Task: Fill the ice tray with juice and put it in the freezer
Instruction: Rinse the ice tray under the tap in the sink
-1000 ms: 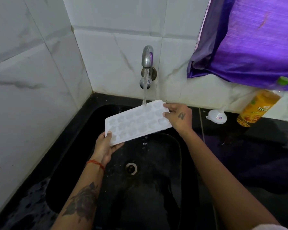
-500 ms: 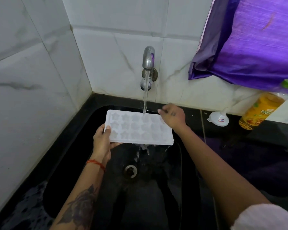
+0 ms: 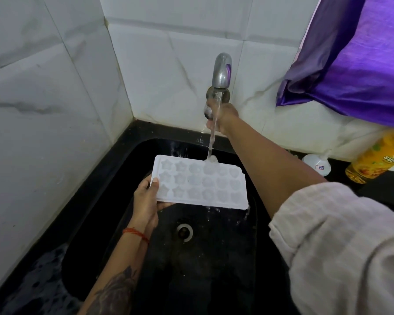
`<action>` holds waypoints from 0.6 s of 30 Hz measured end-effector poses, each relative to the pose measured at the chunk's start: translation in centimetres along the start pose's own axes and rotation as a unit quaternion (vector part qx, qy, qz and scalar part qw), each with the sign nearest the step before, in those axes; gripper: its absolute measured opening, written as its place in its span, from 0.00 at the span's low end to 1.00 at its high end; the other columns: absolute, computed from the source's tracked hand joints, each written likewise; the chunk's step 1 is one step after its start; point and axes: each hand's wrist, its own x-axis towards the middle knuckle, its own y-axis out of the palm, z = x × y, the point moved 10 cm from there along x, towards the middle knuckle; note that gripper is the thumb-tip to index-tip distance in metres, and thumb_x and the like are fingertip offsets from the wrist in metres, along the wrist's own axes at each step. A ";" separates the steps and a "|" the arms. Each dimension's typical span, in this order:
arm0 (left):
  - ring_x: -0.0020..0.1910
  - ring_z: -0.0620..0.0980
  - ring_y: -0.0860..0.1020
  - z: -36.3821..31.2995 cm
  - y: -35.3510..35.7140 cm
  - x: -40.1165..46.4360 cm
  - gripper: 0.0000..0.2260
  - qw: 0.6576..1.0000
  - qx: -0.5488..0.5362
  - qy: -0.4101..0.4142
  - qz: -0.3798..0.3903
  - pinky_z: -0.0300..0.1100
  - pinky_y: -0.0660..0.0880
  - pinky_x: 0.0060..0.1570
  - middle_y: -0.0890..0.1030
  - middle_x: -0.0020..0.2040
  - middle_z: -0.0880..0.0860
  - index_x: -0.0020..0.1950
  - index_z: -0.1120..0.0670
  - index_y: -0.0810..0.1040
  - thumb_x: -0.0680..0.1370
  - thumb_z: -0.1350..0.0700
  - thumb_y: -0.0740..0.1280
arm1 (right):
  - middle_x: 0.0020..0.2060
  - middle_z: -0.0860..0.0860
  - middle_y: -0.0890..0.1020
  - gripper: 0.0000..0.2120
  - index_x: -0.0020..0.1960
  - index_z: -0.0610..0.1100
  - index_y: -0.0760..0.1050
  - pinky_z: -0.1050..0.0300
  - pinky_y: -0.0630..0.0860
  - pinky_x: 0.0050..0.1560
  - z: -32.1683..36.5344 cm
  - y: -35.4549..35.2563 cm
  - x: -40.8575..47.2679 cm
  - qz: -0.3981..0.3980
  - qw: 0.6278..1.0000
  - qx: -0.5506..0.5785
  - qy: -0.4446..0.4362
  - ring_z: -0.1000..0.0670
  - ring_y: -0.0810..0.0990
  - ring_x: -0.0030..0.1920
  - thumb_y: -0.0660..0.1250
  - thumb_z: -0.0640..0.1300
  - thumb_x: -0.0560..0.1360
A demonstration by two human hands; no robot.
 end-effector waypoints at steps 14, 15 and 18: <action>0.46 0.51 0.81 1.8 -0.2 -0.4 0.08 0.995 -0.081 -0.058 0.007 0.45 0.80 0.30 0.82 0.50 0.52 0.56 0.51 0.76 0.82 0.56 0.58 | 0.60 0.44 0.76 0.29 0.70 0.40 0.64 0.50 0.81 0.45 -15.1 -10.4 -10.0 0.065 0.987 -0.128 0.079 0.41 0.79 0.56 0.69 0.50 0.74; 0.46 0.51 0.81 2.3 0.1 -0.7 0.08 0.994 -0.087 -0.069 0.011 0.46 0.80 0.30 0.82 0.49 0.52 0.55 0.51 0.76 0.82 0.56 0.58 | 0.55 0.44 0.80 0.25 0.68 0.38 0.67 0.51 0.83 0.41 -15.9 -9.9 -11.0 0.100 0.986 -0.102 0.082 0.43 0.83 0.50 0.68 0.46 0.75; 0.47 0.51 0.81 3.5 0.8 -1.6 0.08 0.993 -0.070 -0.091 0.030 0.48 0.80 0.34 0.81 0.49 0.52 0.56 0.52 0.74 0.82 0.56 0.57 | 0.47 0.44 0.81 0.13 0.59 0.37 0.72 0.57 0.82 0.35 -15.3 -11.0 -12.1 0.049 0.995 -0.071 0.048 0.47 0.84 0.39 0.67 0.35 0.74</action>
